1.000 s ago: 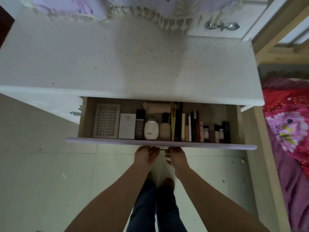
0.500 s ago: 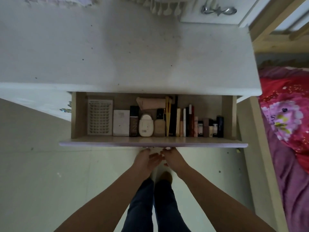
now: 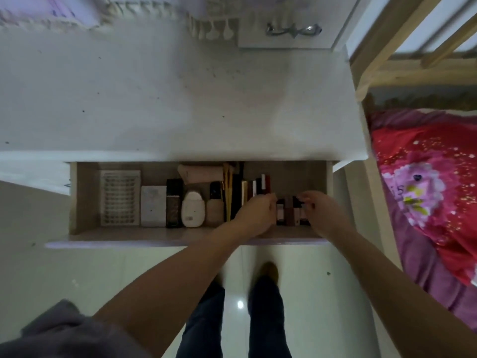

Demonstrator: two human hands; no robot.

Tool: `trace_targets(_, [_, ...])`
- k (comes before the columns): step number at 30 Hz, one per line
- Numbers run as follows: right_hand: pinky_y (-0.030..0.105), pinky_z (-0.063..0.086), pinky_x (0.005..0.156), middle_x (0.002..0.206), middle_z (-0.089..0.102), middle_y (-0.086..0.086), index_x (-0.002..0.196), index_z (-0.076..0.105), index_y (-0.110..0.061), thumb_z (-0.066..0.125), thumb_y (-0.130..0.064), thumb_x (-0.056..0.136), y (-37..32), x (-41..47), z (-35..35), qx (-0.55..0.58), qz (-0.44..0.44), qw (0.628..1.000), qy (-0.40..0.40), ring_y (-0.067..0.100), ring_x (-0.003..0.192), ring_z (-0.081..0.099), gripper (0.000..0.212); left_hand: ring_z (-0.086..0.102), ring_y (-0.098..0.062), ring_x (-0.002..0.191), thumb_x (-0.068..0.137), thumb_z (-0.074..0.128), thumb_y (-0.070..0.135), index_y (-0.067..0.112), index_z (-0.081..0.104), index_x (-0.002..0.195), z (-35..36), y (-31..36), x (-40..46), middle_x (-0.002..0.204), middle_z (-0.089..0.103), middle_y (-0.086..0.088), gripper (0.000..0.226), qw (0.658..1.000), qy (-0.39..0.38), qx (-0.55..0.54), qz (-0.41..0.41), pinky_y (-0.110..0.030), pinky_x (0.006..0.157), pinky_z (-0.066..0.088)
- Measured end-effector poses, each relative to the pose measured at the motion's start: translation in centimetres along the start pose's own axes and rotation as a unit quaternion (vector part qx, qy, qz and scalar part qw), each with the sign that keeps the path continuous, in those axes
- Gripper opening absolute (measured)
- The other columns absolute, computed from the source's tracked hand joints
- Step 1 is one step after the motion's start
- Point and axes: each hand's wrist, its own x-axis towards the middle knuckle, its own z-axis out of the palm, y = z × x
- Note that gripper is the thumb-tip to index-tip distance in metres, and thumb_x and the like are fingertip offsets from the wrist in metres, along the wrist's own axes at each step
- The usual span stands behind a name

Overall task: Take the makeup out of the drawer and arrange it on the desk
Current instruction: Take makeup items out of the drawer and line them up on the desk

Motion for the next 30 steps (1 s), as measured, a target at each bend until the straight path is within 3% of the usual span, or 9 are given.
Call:
trace_targets(2, [0.036,0.045,0.090,0.121,0.058,0.012,0.122,0.059,-0.010,0.043,-0.006,0.093,0.5,1.2,1.4,-0.081,-0.085,0.993,-0.016,0.028,0.109,0.052,0.033,0.059,-0.029,0.093,0.096,0.040,0.010,0.007,0.050,0.126,1.8,-1.1,1.5,0.114,0.058,-0.017,0.032,0.996,0.005,0.087,0.005,-0.040,0.078,0.051])
trace_targets(4, [0.038,0.042,0.097,0.130,0.052,0.011,0.130,0.052,-0.015,0.045,-0.011,0.092,1.0,2.2,2.9,-0.150,-0.149,0.977,-0.032,0.029,0.117,0.047,0.039,0.059,-0.034,0.096,0.095,0.043,0.015,0.012,0.040,0.136,3.0,-1.9,2.4,0.121,0.055,-0.017,0.041,0.986,0.016,0.166,-0.001,-0.040,0.072,0.051])
trace_targets(10, [0.043,0.032,0.103,0.136,0.041,0.010,0.136,0.043,-0.019,0.042,-0.019,0.094,2.1,4.1,4.7,-0.238,-0.175,0.952,-0.077,0.029,0.124,0.037,0.042,0.060,-0.033,0.091,0.097,0.038,0.024,0.026,0.021,0.146,3.8,-3.4,3.5,0.121,0.055,-0.015,0.052,0.968,0.045,0.247,-0.023,-0.033,0.062,0.041])
trace_targets(15, [0.041,0.032,0.100,0.132,0.047,0.006,0.126,0.052,-0.020,0.043,-0.023,0.095,2.2,4.6,3.7,-0.218,-0.220,0.948,-0.070,0.026,0.123,0.039,0.033,0.056,-0.031,0.101,0.096,0.042,0.024,0.020,0.039,0.137,3.3,-2.9,3.5,0.127,0.049,-0.014,0.041,0.976,0.086,0.202,-0.012,-0.037,0.071,0.050])
trace_targets(18, [0.039,0.032,0.095,0.118,0.058,0.004,0.111,0.057,-0.020,0.046,-0.028,0.094,2.0,4.8,2.9,-0.204,-0.239,0.948,-0.053,0.023,0.113,0.047,0.023,0.051,-0.027,0.106,0.094,0.049,0.020,0.010,0.053,0.121,3.2,-2.6,3.4,0.119,0.053,-0.014,0.029,0.976,0.139,0.162,0.030,-0.042,0.080,0.050])
trace_targets(20, [0.038,0.030,0.093,0.113,0.062,0.003,0.109,0.058,-0.020,0.049,-0.030,0.092,2.0,4.7,2.6,-0.193,-0.244,0.948,-0.059,0.023,0.110,0.049,0.021,0.056,-0.025,0.098,0.094,0.050,0.017,0.009,0.055,0.110,3.3,-2.2,3.5,0.108,0.060,-0.012,0.019,0.985,0.134,0.106,0.031,-0.041,0.078,0.050])
trace_targets(25, [0.033,0.041,0.082,0.107,0.061,0.003,0.106,0.058,-0.018,0.056,-0.026,0.090,0.6,4.4,0.3,-0.092,-0.225,0.965,-0.097,0.021,0.099,0.055,0.018,0.062,-0.014,0.081,0.092,0.056,0.016,0.014,0.056,0.095,1.7,-0.8,3.1,0.088,0.065,-0.003,0.004,0.990,0.136,-0.049,0.006,-0.019,0.067,0.046])
trace_targets(28, [0.025,0.043,0.074,0.101,0.057,-0.002,0.104,0.058,-0.020,0.057,-0.026,0.090,-1.5,4.4,-3.6,-0.021,-0.228,0.968,-0.104,0.014,0.090,0.054,0.015,0.057,0.002,0.074,0.089,0.061,0.015,0.017,0.056,0.091,-1.9,0.9,1.9,0.081,0.061,0.008,0.005,0.981,0.157,-0.103,0.054,-0.010,0.067,0.044])
trace_targets(30, [0.020,0.041,0.071,0.094,0.055,-0.009,0.098,0.056,-0.027,0.059,-0.028,0.089,-3.6,4.7,-6.7,-0.005,-0.249,0.964,-0.094,0.007,0.084,0.053,0.010,0.057,0.003,0.073,0.087,0.063,0.016,0.020,0.057,0.090,-5.6,2.5,1.6,0.079,0.060,0.011,0.008,0.975,0.167,-0.120,0.082,-0.009,0.066,0.044])
